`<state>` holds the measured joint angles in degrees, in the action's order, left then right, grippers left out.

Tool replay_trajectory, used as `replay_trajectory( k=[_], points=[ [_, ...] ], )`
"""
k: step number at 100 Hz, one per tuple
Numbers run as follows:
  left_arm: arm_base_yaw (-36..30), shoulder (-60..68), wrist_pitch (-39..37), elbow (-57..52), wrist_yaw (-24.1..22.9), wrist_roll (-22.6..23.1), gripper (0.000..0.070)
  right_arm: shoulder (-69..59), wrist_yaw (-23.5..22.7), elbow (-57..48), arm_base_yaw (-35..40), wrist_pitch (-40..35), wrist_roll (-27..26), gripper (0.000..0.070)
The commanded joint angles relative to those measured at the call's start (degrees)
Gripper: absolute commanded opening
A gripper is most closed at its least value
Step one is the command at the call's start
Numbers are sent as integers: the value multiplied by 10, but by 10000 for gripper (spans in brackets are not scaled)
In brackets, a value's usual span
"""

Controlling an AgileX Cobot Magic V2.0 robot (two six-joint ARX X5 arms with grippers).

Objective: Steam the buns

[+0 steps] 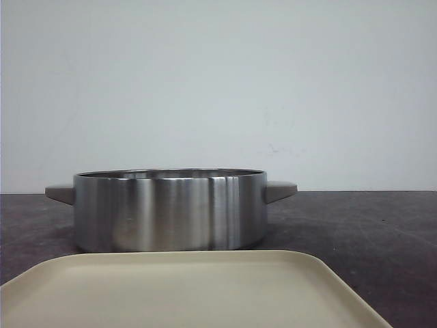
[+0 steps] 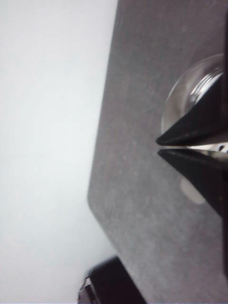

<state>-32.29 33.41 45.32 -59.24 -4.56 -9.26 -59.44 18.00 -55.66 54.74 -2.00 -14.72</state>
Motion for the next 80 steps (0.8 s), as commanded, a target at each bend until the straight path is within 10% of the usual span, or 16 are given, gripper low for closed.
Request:
replay_trajectory(
  k=[1, 80],
  points=[
    [-3, -7, -1, -5, -2, -5, 0, -4, 0, -6, 7, 7, 8, 5],
    [-3, -42, -1, -5, -2, -5, 0, 18, 0, -5, -13, -6, 7, 5]
  ],
)
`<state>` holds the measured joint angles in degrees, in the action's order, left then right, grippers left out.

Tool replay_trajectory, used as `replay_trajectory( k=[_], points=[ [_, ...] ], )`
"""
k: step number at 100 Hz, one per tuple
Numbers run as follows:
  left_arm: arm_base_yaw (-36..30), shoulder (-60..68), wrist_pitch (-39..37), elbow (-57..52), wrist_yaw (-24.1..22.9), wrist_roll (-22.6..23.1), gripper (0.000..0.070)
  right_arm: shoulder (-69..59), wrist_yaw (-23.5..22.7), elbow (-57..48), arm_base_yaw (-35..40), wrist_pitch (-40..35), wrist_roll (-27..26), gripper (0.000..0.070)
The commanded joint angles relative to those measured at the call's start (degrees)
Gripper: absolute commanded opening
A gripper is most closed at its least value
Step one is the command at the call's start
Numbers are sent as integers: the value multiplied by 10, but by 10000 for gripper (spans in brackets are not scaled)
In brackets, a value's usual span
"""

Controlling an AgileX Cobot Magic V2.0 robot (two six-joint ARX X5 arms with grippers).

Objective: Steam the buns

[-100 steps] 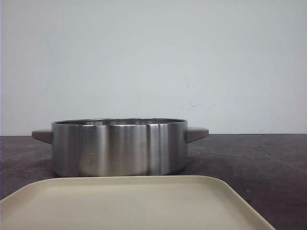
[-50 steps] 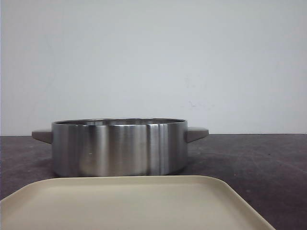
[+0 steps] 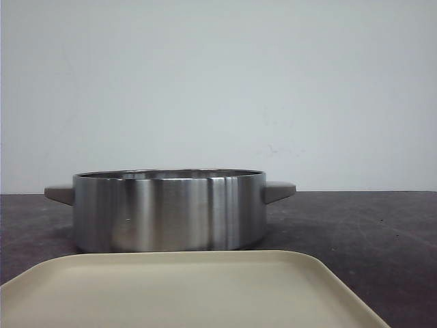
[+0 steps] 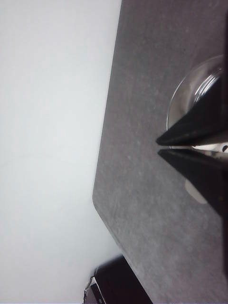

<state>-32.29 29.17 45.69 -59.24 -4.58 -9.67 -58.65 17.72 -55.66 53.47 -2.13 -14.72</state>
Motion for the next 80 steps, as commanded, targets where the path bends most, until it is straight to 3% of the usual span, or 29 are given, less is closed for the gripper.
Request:
replay_trajectory(
  k=[1, 16, 37, 47, 64, 80],
  points=[
    [-3, 1, -5, -5, -1, -1, 0, 13, 5, -5, -2, -11, 8, 5],
    [-3, 1, -5, -5, -1, -1, 0, 75, -20, 26, -70, -86, 25, 5],
    [-3, 1, -5, -5, -1, -1, 0, 216, -138, 193, -230, 44, 98, 5],
    [-3, 1, -5, -5, -1, -1, 0, 294, -179, 280, -309, 77, 107, 5],
    [-3, 1, -5, -5, -1, -1, 0, 429, -195, 415, -418, 76, 107, 5],
    [-3, 1, -5, -5, -1, -1, 0, 534, -224, 522, -474, 76, 100, 5]
  ],
)
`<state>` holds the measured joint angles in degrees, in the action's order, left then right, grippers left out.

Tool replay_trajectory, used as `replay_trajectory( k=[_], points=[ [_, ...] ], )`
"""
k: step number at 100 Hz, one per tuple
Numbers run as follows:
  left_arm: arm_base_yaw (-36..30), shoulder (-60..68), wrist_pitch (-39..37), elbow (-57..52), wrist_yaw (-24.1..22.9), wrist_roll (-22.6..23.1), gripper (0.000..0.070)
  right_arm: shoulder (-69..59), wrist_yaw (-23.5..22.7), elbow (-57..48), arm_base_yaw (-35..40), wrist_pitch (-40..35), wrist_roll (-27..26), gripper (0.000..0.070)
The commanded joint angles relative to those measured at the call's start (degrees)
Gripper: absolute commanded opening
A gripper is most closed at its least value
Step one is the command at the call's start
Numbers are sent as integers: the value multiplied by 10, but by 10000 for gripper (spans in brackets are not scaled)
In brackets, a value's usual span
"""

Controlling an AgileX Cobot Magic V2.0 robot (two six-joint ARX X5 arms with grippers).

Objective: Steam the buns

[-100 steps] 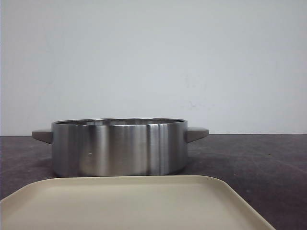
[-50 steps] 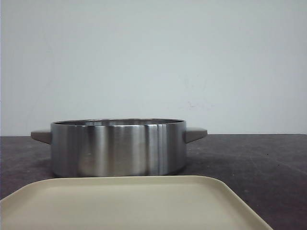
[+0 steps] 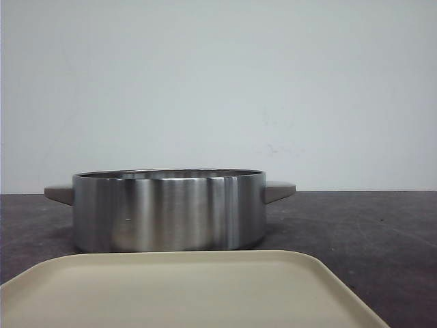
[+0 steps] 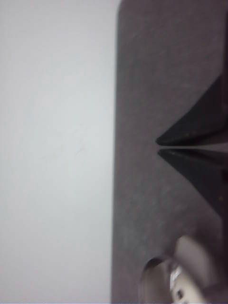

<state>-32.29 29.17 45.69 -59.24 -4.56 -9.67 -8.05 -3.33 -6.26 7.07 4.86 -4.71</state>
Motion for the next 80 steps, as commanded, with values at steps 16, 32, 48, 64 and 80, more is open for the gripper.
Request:
replay_trajectory(
  k=[16, 32, 48, 64, 80],
  points=[
    [-3, 1, -5, -5, -2, -1, 0, 73, -16, 56, -39, -87, -11, 5],
    [-3, 1, -5, -5, -2, -1, 0, 78, 2, 56, -61, -150, -5, 5],
    [-3, 1, -5, -5, -2, -1, 0, 78, 49, 56, -64, -150, -2, 5],
    [-3, 1, -5, -5, -2, -1, 0, 78, 62, 56, -73, -150, -2, 5],
    [-3, 1, -5, -5, -2, -1, 0, 78, 61, 56, -77, -148, 7, 5]
  ],
)
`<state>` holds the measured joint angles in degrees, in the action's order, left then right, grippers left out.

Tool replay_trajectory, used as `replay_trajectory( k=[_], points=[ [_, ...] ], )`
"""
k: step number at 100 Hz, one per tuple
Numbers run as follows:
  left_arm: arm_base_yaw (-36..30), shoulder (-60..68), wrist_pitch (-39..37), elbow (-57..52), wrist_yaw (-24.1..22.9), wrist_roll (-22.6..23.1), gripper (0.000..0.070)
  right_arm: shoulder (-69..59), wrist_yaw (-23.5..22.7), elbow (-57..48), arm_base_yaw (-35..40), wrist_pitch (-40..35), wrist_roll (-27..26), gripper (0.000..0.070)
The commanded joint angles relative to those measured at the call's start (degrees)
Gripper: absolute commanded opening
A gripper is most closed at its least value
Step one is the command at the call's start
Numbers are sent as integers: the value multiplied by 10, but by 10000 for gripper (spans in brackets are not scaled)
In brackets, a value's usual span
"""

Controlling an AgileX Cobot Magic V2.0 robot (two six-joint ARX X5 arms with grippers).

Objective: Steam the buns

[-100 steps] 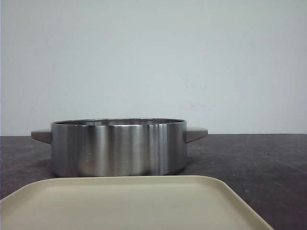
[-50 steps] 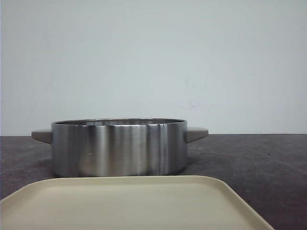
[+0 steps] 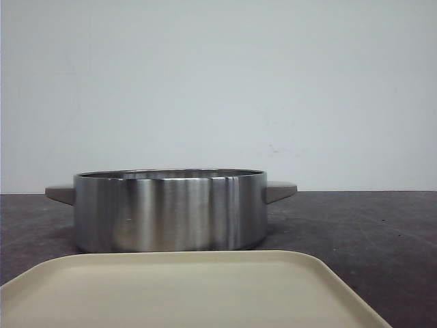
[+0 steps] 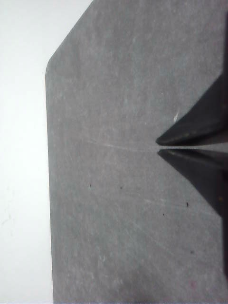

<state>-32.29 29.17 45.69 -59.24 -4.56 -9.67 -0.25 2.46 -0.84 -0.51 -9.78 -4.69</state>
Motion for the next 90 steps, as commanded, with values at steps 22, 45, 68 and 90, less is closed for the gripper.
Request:
replay_trajectory(
  k=[22, 45, 68, 90],
  points=[
    [-3, 1, -5, -5, -2, -1, 0, 0, 4, 1, -2, 7, 7, 5],
    [-3, 0, -5, -5, -2, -1, 0, 0, 4, 1, -2, 8, 7, 5],
    [-3, 0, -5, -5, -2, -1, 0, 0, 4, 1, -2, 7, 7, 5],
    [-2, -4, -1, -5, -2, 0, 0, 0, 4, 1, -2, 7, 7, 5]
  ],
)
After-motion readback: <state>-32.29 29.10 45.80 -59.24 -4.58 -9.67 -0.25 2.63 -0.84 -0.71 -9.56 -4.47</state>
